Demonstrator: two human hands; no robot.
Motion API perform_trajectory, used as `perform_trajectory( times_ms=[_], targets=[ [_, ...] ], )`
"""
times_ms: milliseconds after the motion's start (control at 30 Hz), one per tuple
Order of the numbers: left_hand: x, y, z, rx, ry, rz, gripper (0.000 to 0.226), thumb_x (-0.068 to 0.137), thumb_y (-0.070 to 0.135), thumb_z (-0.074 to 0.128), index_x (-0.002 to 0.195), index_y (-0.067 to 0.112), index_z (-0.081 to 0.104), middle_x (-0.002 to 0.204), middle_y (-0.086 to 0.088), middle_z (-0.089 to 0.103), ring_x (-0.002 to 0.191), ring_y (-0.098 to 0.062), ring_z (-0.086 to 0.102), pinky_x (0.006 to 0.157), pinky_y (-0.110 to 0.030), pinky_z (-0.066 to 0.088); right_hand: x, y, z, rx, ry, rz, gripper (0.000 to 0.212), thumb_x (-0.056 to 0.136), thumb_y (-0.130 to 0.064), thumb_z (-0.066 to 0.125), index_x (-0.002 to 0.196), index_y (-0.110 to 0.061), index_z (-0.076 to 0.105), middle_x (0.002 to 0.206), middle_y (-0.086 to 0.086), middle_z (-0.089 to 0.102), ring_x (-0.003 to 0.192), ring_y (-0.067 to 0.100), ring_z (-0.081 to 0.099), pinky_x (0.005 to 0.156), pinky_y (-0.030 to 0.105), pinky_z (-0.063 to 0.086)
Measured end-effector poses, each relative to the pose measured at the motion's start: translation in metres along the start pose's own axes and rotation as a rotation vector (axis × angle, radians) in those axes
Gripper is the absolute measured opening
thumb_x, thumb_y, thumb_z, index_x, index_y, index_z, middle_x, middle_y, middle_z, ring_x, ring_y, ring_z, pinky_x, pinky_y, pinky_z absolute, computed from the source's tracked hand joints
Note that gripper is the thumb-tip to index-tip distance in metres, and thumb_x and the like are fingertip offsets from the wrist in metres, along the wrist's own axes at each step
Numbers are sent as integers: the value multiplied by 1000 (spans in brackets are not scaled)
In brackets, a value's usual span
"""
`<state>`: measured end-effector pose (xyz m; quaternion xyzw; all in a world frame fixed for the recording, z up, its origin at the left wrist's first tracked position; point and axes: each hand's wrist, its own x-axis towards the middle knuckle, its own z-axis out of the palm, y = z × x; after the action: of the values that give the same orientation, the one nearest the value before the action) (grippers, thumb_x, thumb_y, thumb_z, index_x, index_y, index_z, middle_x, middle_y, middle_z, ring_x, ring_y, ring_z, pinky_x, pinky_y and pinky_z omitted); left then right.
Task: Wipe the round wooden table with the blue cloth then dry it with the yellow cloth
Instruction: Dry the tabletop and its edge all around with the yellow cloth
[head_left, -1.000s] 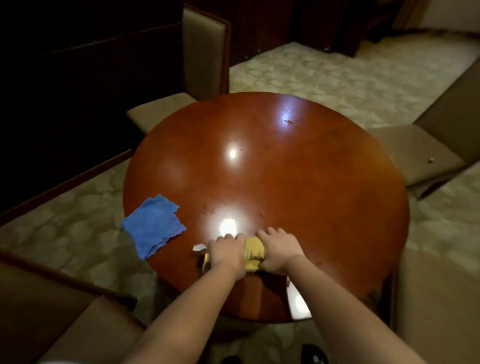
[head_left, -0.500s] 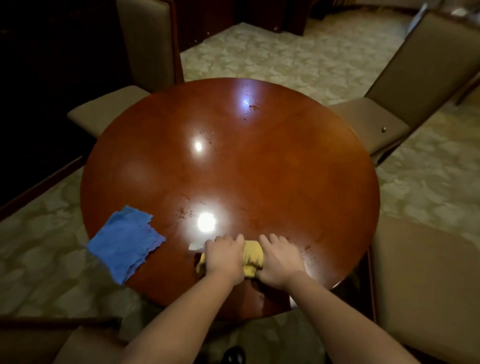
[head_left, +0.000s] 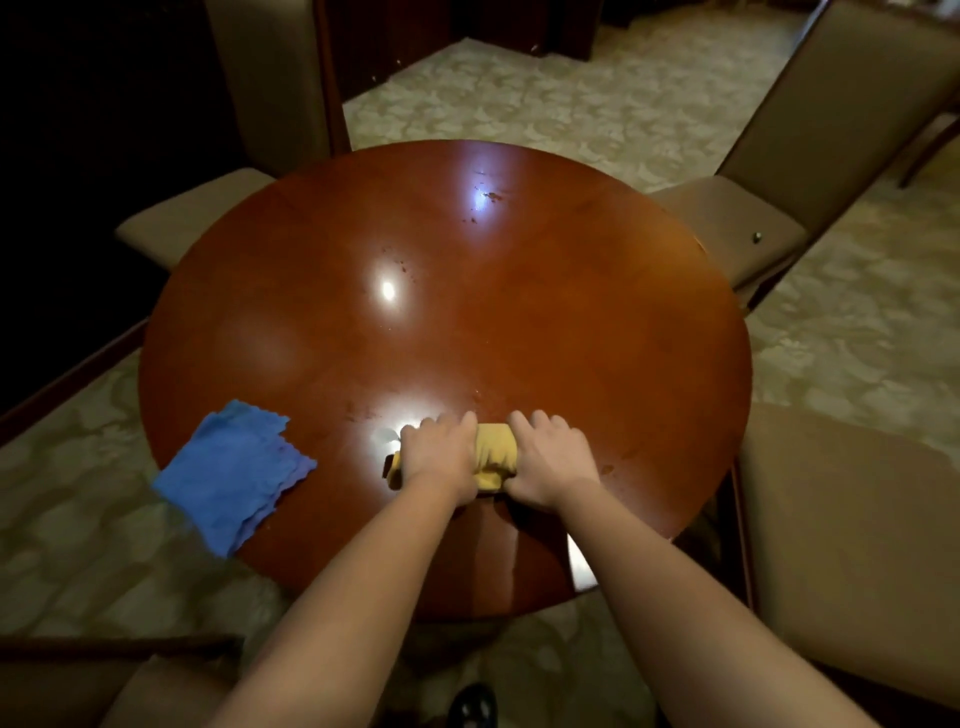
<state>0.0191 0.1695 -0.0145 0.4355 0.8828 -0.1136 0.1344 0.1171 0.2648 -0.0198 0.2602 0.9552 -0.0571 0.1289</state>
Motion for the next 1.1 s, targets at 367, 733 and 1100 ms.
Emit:
perform_trajectory(
  times_ms=[367, 733, 1100],
  targets=[
    [-91, 60, 23, -7, -56, 36, 53, 77, 34, 64, 121, 22, 36, 119, -6, 50, 111, -25, 50, 84, -37, 42, -113, 18, 25, 74, 5, 35, 58, 77, -36, 63, 127, -23, 38, 119, 4, 47, 109, 27, 46, 87, 39, 41],
    [-31, 73, 13, 58, 33, 60, 41, 80, 38, 57, 114, 24, 38, 113, -3, 54, 106, -24, 52, 81, -38, 40, -73, 44, 26, 121, 58, 99, 55, 76, -40, 56, 124, -20, 41, 115, 2, 49, 105, 26, 48, 81, 35, 41],
    [28, 73, -9, -18, 90, 48, 43, 74, 39, 65, 99, 22, 35, 109, -5, 58, 102, -26, 56, 77, -36, 38, -12, 65, 9, 61, 100, 183, 56, 75, -39, 63, 124, -21, 40, 115, 5, 50, 104, 27, 49, 74, 36, 38]
  ],
)
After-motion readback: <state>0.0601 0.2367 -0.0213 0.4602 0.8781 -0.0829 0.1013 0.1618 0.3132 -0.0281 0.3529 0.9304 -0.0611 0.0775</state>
